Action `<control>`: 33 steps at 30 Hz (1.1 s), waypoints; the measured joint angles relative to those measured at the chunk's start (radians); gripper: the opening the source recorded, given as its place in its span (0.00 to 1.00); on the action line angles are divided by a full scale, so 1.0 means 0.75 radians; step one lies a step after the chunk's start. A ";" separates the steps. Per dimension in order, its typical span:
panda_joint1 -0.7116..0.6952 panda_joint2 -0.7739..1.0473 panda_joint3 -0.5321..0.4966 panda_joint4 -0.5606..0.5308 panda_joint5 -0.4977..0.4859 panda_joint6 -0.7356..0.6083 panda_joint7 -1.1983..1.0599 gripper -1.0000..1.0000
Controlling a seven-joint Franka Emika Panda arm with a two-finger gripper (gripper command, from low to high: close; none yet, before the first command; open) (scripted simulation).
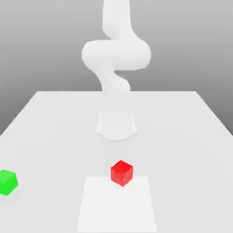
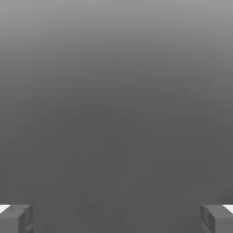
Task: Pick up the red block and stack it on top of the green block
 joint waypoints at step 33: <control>0.078 1.046 -0.211 -0.742 -0.818 0.719 -0.422 0.50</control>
